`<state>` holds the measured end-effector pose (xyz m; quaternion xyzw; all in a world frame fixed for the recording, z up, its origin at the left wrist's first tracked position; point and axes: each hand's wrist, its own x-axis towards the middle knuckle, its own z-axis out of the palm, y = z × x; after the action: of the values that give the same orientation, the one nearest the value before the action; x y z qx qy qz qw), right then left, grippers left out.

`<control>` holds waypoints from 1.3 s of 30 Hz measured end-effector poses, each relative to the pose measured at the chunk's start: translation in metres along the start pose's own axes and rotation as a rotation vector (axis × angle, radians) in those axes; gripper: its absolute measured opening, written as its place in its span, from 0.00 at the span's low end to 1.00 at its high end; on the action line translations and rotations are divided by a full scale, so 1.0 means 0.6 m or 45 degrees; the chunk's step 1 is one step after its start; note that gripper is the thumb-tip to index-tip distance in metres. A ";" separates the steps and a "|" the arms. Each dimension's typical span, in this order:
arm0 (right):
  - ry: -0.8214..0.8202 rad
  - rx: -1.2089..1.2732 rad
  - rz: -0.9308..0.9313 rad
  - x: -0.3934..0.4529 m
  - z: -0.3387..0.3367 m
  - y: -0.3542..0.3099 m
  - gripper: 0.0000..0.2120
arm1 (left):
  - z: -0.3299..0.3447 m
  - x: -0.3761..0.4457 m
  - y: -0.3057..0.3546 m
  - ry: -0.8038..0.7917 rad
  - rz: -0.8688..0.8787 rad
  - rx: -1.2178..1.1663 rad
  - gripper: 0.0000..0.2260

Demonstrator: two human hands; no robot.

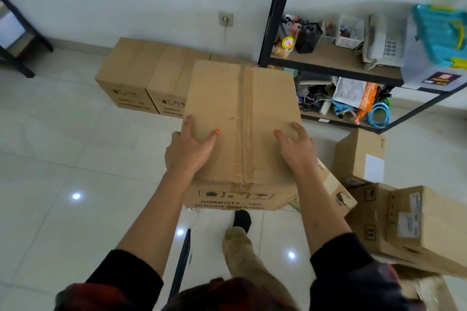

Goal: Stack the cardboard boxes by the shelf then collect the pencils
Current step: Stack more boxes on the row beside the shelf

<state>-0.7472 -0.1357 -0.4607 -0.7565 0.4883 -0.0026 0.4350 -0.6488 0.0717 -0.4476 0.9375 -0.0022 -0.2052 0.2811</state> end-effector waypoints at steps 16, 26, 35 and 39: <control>-0.081 -0.160 0.107 0.210 0.071 -0.092 0.29 | 0.026 0.220 0.063 -0.086 -0.152 -0.037 0.36; -0.032 -0.142 0.185 0.298 0.200 -0.198 0.27 | -0.020 0.437 0.037 -0.135 -0.102 -0.041 0.34; 0.014 -0.120 0.242 0.364 0.341 -0.314 0.27 | -0.098 0.634 -0.002 -0.210 -0.065 0.007 0.34; 0.047 -0.092 0.242 0.394 0.366 -0.334 0.28 | -0.108 0.697 0.009 -0.245 0.012 0.002 0.34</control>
<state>-0.3820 -0.1377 -0.5644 -0.7217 0.5658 0.0422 0.3966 -0.2405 0.0513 -0.5563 0.9136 -0.0337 -0.2932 0.2799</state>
